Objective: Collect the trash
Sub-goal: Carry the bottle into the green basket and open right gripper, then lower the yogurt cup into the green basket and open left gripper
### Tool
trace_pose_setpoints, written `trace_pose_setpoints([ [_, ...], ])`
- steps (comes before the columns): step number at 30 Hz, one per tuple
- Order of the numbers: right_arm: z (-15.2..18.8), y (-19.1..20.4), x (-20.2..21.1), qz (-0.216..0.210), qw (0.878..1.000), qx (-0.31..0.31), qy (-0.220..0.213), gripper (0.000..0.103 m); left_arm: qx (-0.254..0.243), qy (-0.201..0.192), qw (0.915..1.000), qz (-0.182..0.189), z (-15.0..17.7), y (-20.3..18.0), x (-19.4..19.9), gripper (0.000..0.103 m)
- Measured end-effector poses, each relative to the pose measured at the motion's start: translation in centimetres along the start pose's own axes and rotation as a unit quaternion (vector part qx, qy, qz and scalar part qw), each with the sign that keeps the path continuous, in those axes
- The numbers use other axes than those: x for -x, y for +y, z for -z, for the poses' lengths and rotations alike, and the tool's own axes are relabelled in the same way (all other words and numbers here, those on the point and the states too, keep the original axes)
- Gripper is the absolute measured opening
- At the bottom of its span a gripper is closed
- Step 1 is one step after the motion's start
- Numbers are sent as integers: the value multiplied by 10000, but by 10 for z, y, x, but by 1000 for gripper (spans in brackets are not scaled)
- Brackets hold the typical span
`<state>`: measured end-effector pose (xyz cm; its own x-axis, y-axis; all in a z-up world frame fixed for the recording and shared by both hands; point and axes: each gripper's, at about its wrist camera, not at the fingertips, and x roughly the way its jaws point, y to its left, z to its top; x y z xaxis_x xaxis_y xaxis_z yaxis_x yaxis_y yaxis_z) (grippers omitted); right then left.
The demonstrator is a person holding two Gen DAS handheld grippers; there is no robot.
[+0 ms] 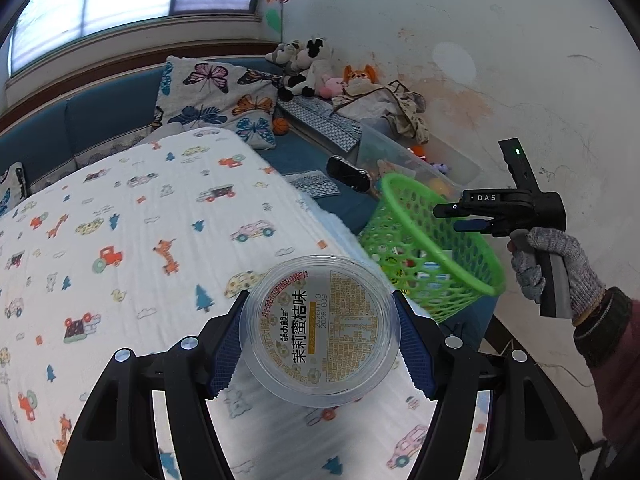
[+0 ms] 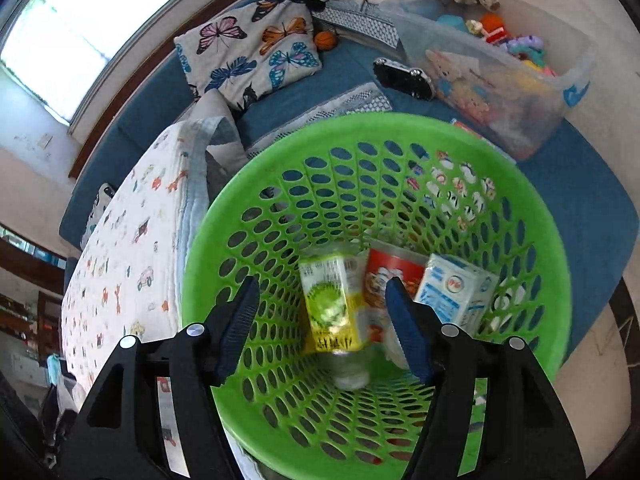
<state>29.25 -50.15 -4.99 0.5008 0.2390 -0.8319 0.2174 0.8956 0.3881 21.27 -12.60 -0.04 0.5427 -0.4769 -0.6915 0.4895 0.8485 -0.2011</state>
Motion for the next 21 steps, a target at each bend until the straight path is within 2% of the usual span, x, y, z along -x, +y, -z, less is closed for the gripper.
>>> trace_pose_setpoints([
  [4,6,2,16,63,9997,176,-138,66,-128,-28,9999,110,-9,-14,-5,66],
  [9,22,2,40,166,9984,411,-356,72,-283,-44,9993,239,-23,-34,-14,66],
  [21,58,-2,73,382,9935,859,-641,78,-567,1,9971,516,-65,-88,-52,66],
])
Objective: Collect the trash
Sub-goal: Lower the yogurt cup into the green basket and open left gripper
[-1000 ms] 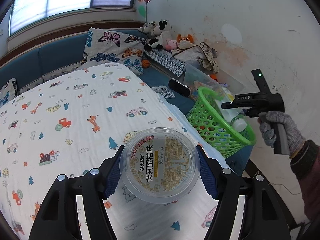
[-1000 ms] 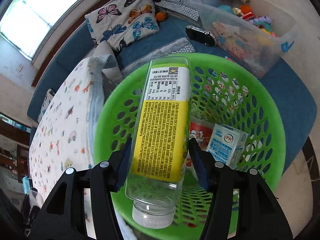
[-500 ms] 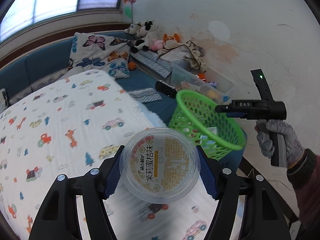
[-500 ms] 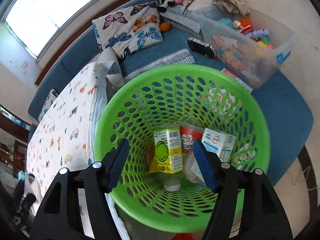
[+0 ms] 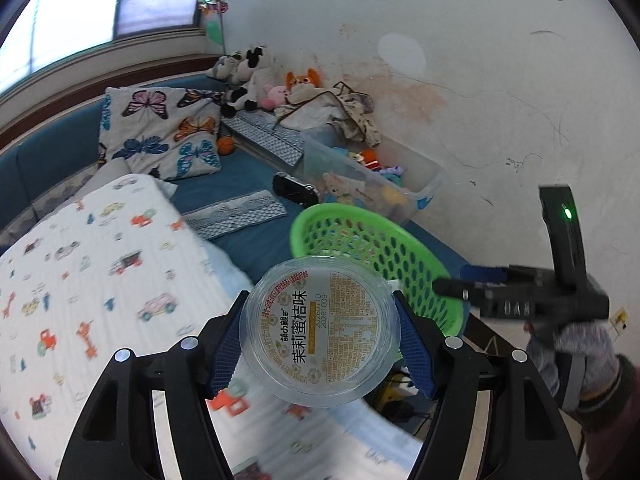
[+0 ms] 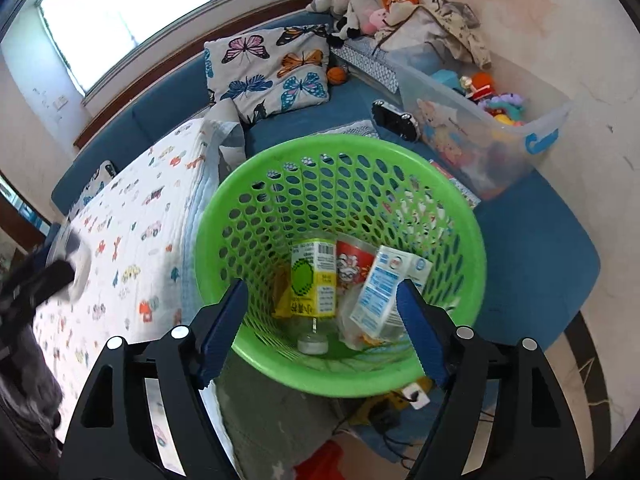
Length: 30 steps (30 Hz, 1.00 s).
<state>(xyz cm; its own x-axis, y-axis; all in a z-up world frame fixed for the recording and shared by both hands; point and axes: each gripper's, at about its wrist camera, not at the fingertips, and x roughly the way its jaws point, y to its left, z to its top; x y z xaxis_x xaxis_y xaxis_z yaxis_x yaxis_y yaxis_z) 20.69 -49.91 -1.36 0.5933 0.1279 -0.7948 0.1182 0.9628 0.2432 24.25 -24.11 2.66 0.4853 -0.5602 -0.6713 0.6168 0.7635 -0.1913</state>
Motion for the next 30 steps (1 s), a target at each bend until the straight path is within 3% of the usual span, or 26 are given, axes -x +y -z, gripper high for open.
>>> trace_pose_setpoints([
  [11,24,-19,14,47,9999,-44,-136,79,-179,210,9995,182,-28,-37,-42,67],
  [30,38,-35,12,17,9999,-115,-58,80,-211,594,9977,251,-36,-67,-93,67],
])
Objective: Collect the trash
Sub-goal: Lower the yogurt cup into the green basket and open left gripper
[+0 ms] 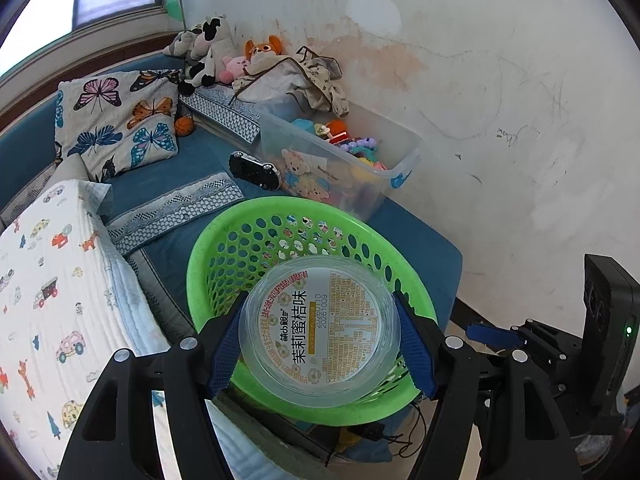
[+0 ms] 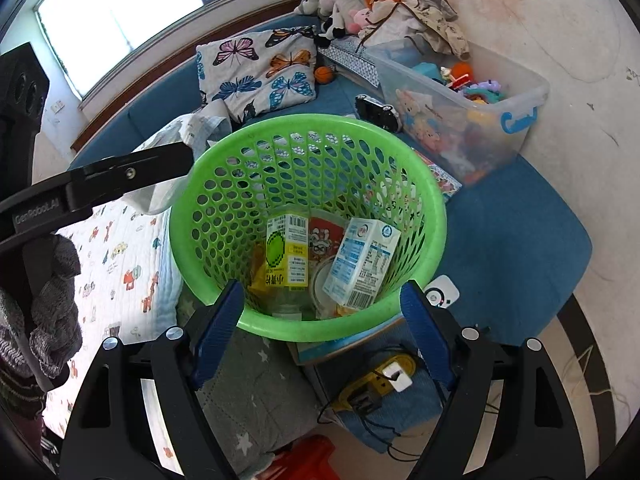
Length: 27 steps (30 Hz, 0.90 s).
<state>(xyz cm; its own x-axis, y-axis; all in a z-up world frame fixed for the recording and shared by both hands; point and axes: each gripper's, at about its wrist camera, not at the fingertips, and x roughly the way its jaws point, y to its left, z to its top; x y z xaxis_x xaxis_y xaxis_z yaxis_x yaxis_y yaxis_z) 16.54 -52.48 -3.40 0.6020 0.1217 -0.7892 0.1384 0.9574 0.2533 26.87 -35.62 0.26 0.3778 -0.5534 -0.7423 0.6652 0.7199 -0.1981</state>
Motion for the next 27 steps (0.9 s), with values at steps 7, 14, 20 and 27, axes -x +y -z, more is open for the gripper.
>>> trace_pose_setpoints([
  [7,3,-3,0,-15,10000,4,12,80,7,48,10000,71,-1,-4,-8,73],
  [14,7,-2,2,-11,10000,31,-8,81,61,-1,9998,196,4,-2,-2,76],
  [20,11,10,9,13,9999,112,-104,82,58,-165,9997,195,14,2,24,80],
  [27,16,31,17,-56,9995,229,-222,85,78,-429,9990,2,36,17,63,84],
])
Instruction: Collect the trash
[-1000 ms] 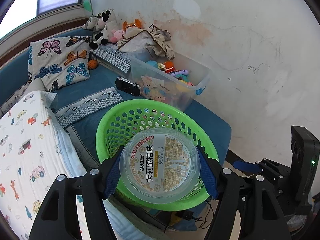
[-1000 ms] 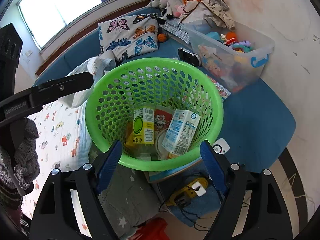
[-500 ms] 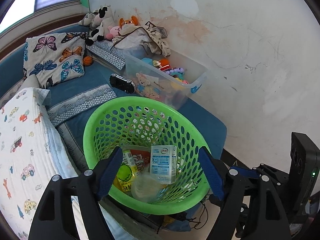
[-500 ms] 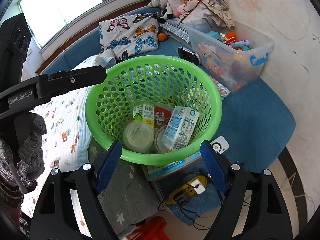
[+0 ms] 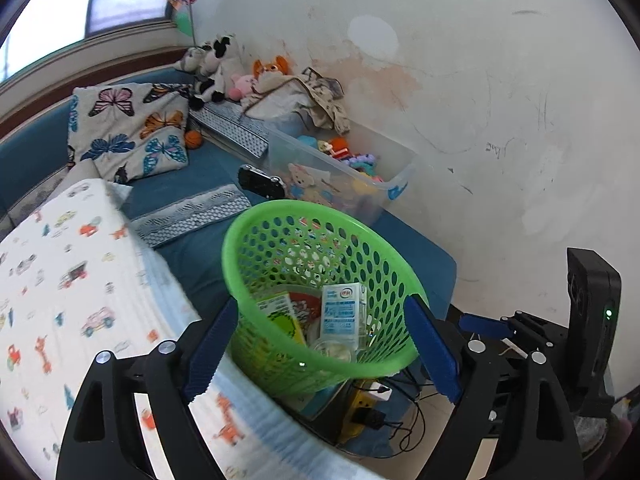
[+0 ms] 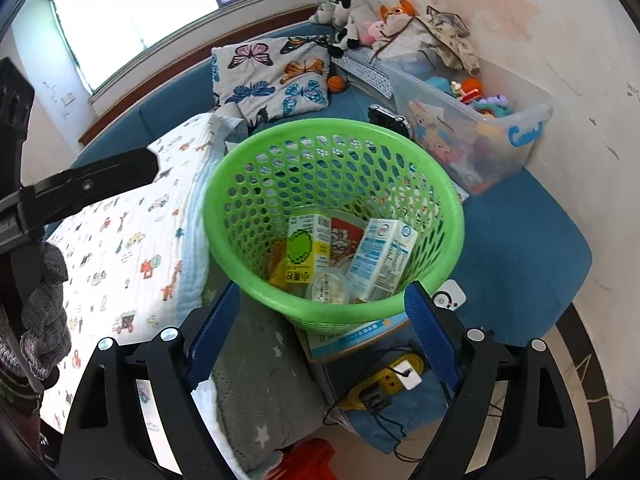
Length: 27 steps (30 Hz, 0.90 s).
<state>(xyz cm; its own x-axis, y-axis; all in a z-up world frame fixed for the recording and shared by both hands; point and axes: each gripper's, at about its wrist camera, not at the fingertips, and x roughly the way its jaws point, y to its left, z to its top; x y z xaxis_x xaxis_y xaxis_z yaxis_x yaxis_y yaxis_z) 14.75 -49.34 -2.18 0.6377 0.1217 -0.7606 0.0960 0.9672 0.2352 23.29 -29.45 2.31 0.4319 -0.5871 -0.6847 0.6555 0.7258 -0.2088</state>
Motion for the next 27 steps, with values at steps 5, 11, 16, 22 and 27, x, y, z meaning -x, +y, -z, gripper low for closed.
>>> trace_pose_setpoints([
  [5,6,20,5,-45,9999,122,-85,88,67,-250,9994,-230,16,14,30,91],
  [11,18,50,9,-152,9991,365,-174,94,212,-376,9971,-630,45,38,63,93],
  [16,26,77,14,-171,9978,563,-314,97,514,-510,9944,-771,67,57,90,94],
  [22,38,108,23,-125,9946,903,-497,98,703,-654,9897,-1060,91,75,122,96],
  [27,47,128,22,-260,9934,1018,-460,98,710,-803,9823,-1534,110,83,148,96],
])
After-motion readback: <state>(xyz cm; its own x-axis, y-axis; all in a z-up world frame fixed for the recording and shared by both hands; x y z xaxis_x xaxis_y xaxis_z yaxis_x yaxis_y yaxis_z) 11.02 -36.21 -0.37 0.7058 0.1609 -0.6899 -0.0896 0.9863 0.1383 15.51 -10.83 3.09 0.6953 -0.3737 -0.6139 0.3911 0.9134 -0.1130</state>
